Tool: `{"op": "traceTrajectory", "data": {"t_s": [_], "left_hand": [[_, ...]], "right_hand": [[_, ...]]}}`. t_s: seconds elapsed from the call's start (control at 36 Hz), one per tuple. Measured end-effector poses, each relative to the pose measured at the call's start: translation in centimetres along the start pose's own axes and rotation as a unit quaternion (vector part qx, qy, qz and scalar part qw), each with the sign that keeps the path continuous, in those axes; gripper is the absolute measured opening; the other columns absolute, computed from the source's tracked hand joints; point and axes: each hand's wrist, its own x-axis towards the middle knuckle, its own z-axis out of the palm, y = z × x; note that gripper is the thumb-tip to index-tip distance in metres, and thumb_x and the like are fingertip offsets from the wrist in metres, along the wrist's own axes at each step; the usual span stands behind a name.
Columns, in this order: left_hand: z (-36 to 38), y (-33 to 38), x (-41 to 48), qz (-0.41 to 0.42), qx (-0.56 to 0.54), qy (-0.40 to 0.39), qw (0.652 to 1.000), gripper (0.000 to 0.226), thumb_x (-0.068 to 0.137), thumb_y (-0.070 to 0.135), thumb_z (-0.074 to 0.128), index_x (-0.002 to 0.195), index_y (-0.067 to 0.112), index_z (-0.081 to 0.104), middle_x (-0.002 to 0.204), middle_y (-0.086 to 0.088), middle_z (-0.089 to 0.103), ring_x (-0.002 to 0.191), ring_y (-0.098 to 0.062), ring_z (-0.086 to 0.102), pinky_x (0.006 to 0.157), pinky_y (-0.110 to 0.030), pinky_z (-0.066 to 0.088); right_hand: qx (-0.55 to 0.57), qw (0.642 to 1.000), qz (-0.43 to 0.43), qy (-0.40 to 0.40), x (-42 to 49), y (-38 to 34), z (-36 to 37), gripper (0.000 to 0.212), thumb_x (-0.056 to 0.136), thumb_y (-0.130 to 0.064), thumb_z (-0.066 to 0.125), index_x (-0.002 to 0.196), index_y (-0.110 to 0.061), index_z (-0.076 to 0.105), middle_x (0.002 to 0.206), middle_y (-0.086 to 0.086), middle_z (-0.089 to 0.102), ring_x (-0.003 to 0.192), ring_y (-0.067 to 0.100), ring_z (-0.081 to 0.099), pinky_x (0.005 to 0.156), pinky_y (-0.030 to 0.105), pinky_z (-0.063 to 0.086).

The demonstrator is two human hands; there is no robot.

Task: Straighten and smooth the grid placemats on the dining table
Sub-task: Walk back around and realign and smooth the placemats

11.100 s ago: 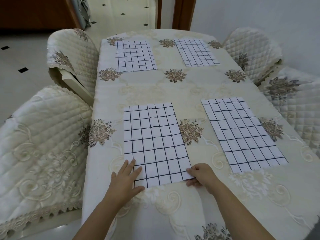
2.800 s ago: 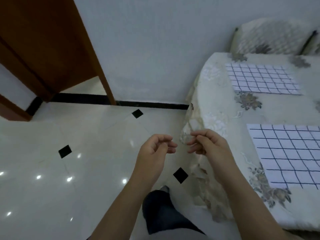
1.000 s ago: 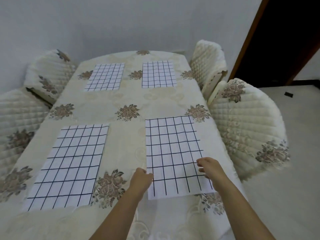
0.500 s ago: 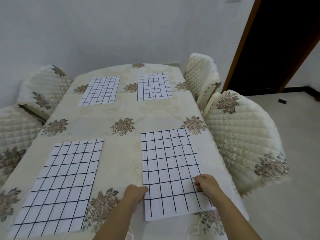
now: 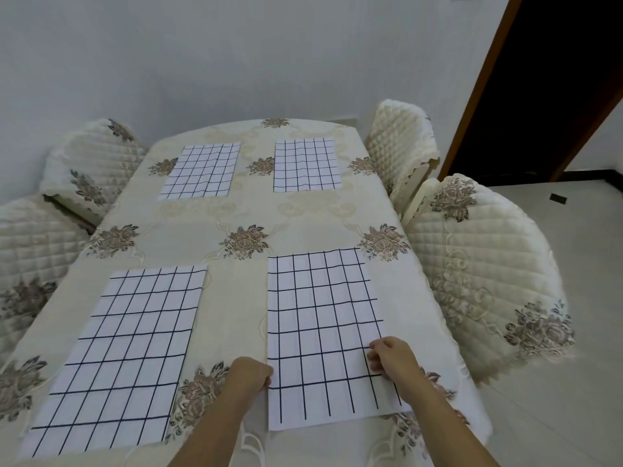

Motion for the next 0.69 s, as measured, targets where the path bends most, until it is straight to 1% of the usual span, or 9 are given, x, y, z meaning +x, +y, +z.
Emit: {"op": "traceTrajectory", "data": {"t_s": [0.06, 0.14, 0.22, 0.33, 0.39, 0.53, 0.61, 0.64, 0.69], "left_hand": [[-0.2, 0.0, -0.1, 0.007, 0.016, 0.0, 1.0, 0.032, 0.082, -0.004, 0.058, 0.056, 0.011, 0.047, 0.023, 0.011, 0.043, 0.051, -0.015, 0.049, 0.053, -0.02, 0.046], [-0.4, 0.0, -0.2, 0.025, 0.05, 0.001, 0.998, 0.033, 0.082, -0.002, 0.058, 0.054, 0.011, 0.049, 0.024, 0.011, 0.044, 0.05, -0.015, 0.049, 0.05, -0.019, 0.044], [-0.5, -0.4, 0.1, 0.044, 0.083, 0.012, 0.996, 0.04, 0.079, -0.003, 0.058, 0.042, 0.008, 0.05, 0.028, 0.006, 0.047, 0.046, -0.02, 0.045, 0.049, -0.022, 0.035], [-0.4, -0.6, 0.1, 0.063, 0.108, 0.012, 0.992, 0.041, 0.081, 0.002, 0.059, 0.042, 0.008, 0.048, 0.046, -0.006, 0.05, 0.047, -0.019, 0.044, 0.05, -0.022, 0.032], [-0.4, -0.7, 0.0, 0.072, 0.124, 0.012, 0.99, 0.042, 0.081, 0.006, 0.06, 0.041, 0.009, 0.049, 0.046, -0.006, 0.049, 0.045, -0.018, 0.042, 0.049, -0.021, 0.03], [-0.3, -0.8, -0.7, 0.091, 0.196, 0.038, 0.976, 0.032, 0.082, 0.014, 0.057, 0.055, 0.012, 0.041, 0.055, -0.001, 0.046, 0.05, -0.013, 0.039, 0.049, -0.022, 0.025], [0.3, -0.7, -1.9, 0.126, 0.289, 0.106, 0.943, 0.019, 0.085, 0.029, 0.055, 0.082, 0.014, 0.044, 0.084, -0.002, 0.057, 0.07, -0.016, 0.05, 0.059, -0.024, 0.033], [0.6, -0.5, -2.3, 0.151, 0.337, 0.143, 0.918, 0.02, 0.085, 0.032, 0.054, 0.089, 0.015, 0.044, 0.089, -0.001, 0.056, 0.077, -0.018, 0.052, 0.062, -0.025, 0.035], [1.5, -0.4, -2.7, 0.219, 0.387, 0.19, 0.875, 0.023, 0.076, 0.026, 0.064, 0.09, 0.011, 0.053, 0.088, -0.004, 0.057, 0.079, -0.023, 0.055, 0.064, -0.029, 0.036]], "right_hand": [[0.001, 1.0, 0.002, 0.002, 0.1, 0.1, 0.2, 0.021, 0.094, -0.007, 0.04, 0.084, -0.008, 0.058, 0.072, 0.007, 0.061, 0.055, 0.017, 0.053, 0.048, 0.02, 0.038], [-0.002, 1.0, 0.003, 0.006, 0.1, 0.2, 0.3, 0.02, 0.094, -0.007, 0.04, 0.084, -0.007, 0.058, 0.072, 0.007, 0.062, 0.056, 0.018, 0.053, 0.047, 0.02, 0.037], [0.001, 1.0, 0.004, 0.006, 0.1, 0.2, 0.2, 0.02, 0.094, -0.007, 0.04, 0.084, -0.007, 0.058, 0.072, 0.008, 0.062, 0.056, 0.018, 0.054, 0.046, 0.02, 0.037], [-0.001, 1.0, 0.004, 0.002, 0.2, 0.3, 0.2, 0.02, 0.094, -0.008, 0.04, 0.086, -0.007, 0.058, 0.074, 0.008, 0.063, 0.056, 0.018, 0.055, 0.044, 0.019, 0.037], [-0.002, 1.0, 0.005, 0.001, 0.2, 0.2, 0.2, 0.02, 0.094, -0.007, 0.04, 0.084, -0.008, 0.058, 0.074, 0.008, 0.063, 0.056, 0.018, 0.055, 0.044, 0.018, 0.037], [-0.01, 1.0, -0.002, 0.009, 0.2, 0.1, 0.5, 0.021, 0.094, -0.006, 0.039, 0.086, -0.006, 0.058, 0.073, 0.008, 0.062, 0.056, 0.019, 0.053, 0.052, 0.024, 0.045], [-0.044, 0.998, -0.037, 0.018, 0.0, 0.1, 1.0, 0.021, 0.093, -0.006, 0.038, 0.087, -0.009, 0.058, 0.077, 0.007, 0.063, 0.063, 0.02, 0.054, 0.069, 0.038, 0.053], [-0.066, 0.996, -0.054, 0.022, -0.1, 0.1, 1.2, 0.021, 0.093, -0.007, 0.039, 0.088, -0.011, 0.058, 0.08, 0.006, 0.063, 0.066, 0.019, 0.055, 0.069, 0.038, 0.052], [-0.119, 0.987, -0.1, 0.03, -0.6, 0.1, 2.0, 0.02, 0.093, -0.009, 0.04, 0.091, -0.015, 0.059, 0.084, 0.003, 0.062, 0.065, 0.015, 0.052, 0.061, 0.03, 0.046]]}}
